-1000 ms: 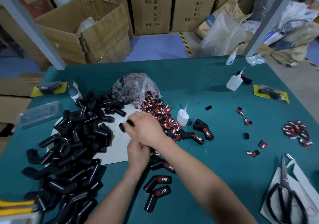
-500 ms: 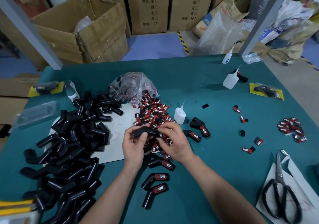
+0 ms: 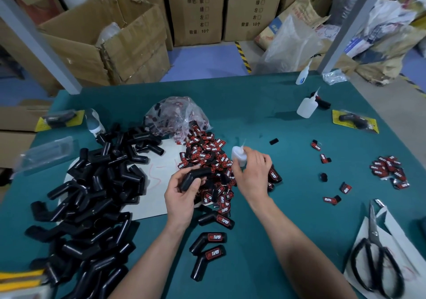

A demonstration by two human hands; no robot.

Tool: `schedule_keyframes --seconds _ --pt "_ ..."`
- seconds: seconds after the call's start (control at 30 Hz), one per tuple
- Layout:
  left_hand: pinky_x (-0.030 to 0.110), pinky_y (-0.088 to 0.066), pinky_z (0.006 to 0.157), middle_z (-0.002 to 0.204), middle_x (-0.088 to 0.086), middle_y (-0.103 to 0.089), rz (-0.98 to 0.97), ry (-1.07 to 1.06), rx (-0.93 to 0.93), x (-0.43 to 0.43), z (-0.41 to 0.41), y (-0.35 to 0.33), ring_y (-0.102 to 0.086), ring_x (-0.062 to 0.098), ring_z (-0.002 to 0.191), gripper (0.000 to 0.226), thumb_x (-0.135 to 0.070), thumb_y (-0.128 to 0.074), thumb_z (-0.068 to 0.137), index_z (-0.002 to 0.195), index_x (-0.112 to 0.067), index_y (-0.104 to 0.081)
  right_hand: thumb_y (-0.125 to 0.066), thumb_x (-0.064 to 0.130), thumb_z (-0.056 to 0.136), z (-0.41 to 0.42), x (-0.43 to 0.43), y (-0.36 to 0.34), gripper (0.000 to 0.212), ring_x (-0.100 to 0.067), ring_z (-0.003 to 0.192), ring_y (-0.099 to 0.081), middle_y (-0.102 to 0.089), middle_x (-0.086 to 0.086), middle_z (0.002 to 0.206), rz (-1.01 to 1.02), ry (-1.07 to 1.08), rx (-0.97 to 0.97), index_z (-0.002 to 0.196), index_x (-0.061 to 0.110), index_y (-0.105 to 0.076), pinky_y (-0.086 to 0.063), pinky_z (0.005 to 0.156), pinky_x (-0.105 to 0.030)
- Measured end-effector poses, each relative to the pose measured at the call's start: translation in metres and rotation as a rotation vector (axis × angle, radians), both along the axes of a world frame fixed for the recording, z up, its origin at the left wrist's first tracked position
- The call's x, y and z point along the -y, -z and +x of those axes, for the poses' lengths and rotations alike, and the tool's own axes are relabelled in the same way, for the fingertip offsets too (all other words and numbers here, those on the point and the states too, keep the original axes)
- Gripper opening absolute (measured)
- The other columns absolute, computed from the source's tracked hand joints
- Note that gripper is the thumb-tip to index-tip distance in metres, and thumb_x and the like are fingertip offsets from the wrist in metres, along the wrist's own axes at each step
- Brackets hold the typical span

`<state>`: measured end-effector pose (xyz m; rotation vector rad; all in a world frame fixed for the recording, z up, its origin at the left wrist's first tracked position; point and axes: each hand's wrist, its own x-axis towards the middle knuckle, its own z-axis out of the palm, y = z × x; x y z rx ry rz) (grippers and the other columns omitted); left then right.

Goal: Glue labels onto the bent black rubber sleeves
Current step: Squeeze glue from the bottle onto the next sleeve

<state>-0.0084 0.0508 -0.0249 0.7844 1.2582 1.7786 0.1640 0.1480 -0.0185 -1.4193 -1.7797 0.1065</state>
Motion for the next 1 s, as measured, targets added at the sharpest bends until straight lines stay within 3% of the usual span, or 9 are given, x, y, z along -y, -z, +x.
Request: schedule_keyframes --seconds 0.07,0.13,0.23,0.33,0.47,0.57,0.63,0.83,1.0 --pt "0.033 -0.060 0.093 0.122 0.007 -0.074 0.005 -0.022 0.011 0.001 0.000 0.000 -0.075 0.028 0.103 0.033 -0.035 -0.084 0.087 0.116 -0.026 -0.072 -0.059 0.028 0.094 -0.004 0.010 0.000 0.029 -0.004 0.085 -0.046 -0.060 -0.009 0.107 -0.071 -0.169 -0.210 0.113 0.009 -0.051 -0.039 0.081 -0.015" --pt "0.030 -0.060 0.091 0.117 0.006 -0.075 -0.006 -0.062 0.058 -0.001 -0.001 -0.002 -0.076 0.023 0.101 0.027 -0.023 -0.080 0.091 0.116 -0.027 -0.073 -0.055 0.034 0.094 -0.010 0.024 0.001 0.032 0.005 0.087 -0.046 -0.052 0.007 0.113 -0.187 -0.314 -0.322 0.120 0.019 -0.044 -0.037 0.081 -0.003" --pt "0.027 -0.060 0.087 0.117 0.005 -0.075 -0.015 -0.098 0.103 -0.003 0.001 -0.004 -0.073 0.018 0.104 0.034 -0.012 -0.073 0.089 0.120 -0.023 -0.069 -0.066 0.035 0.093 -0.015 0.035 0.001 0.046 0.005 0.113 -0.057 -0.052 0.034 0.123 -0.355 -0.433 -0.438 0.131 0.041 -0.041 -0.046 0.095 -0.014" --pt "0.026 -0.060 0.085 0.116 0.006 -0.075 -0.008 -0.117 0.126 -0.003 0.002 -0.004 -0.073 0.018 0.105 0.034 -0.011 -0.072 0.088 0.120 -0.020 -0.067 -0.080 0.037 0.079 -0.009 0.031 -0.006 0.051 -0.005 0.108 -0.065 -0.066 0.022 0.115 -0.466 -0.422 -0.667 0.119 0.054 -0.054 -0.053 0.090 -0.022" --pt "0.024 -0.059 0.086 0.111 0.000 -0.076 -0.003 -0.127 0.101 -0.004 0.001 -0.001 -0.074 0.013 0.099 0.028 -0.012 -0.073 0.089 0.114 -0.024 -0.071 -0.083 0.028 0.069 -0.001 0.019 -0.017 0.029 -0.006 0.077 -0.064 -0.073 0.010 0.091 -0.470 -0.306 -1.061 0.096 0.035 -0.076 -0.052 0.063 -0.019" --pt "0.025 -0.059 0.087 0.112 -0.001 -0.076 -0.017 -0.112 0.098 -0.003 -0.001 0.003 -0.074 0.013 0.099 0.029 -0.016 -0.075 0.088 0.112 -0.033 -0.075 -0.072 0.011 0.077 0.001 0.012 -0.026 0.014 -0.014 0.063 -0.059 -0.072 -0.004 0.084 -0.570 -0.308 -1.424 0.088 0.019 -0.076 -0.046 0.052 -0.023" --pt "0.025 -0.059 0.088 0.114 -0.001 -0.077 -0.030 -0.093 0.068 -0.002 -0.002 0.005 -0.075 0.014 0.099 0.029 -0.024 -0.079 0.086 0.113 -0.034 -0.075 -0.066 0.007 0.081 0.003 0.009 -0.033 0.012 -0.012 0.057 -0.054 -0.070 -0.008 0.081 -0.597 -0.338 -1.536 0.087 0.013 -0.074 -0.042 0.048 -0.023" --pt "0.019 -0.057 0.088 0.111 -0.006 -0.078 -0.075 -0.092 0.009 -0.001 -0.001 0.005 -0.075 0.011 0.099 0.032 -0.025 -0.080 0.084 0.112 -0.040 -0.076 -0.068 0.008 0.081 0.005 0.008 -0.041 0.014 -0.005 0.060 -0.052 -0.067 0.000 0.079 -0.643 -0.368 -1.574 0.095 0.008 -0.063 -0.041 0.050 -0.017" --pt "0.021 -0.058 0.088 0.112 -0.002 -0.078 -0.080 -0.069 0.019 -0.001 -0.001 0.004 -0.076 0.016 0.099 0.033 -0.025 -0.080 0.084 0.113 -0.039 -0.076 -0.069 0.035 0.081 0.002 0.014 -0.035 0.016 -0.013 0.042 -0.046 -0.059 -0.002 0.061 -0.470 -0.298 -1.374 0.083 0.019 -0.064 -0.038 0.041 -0.023"
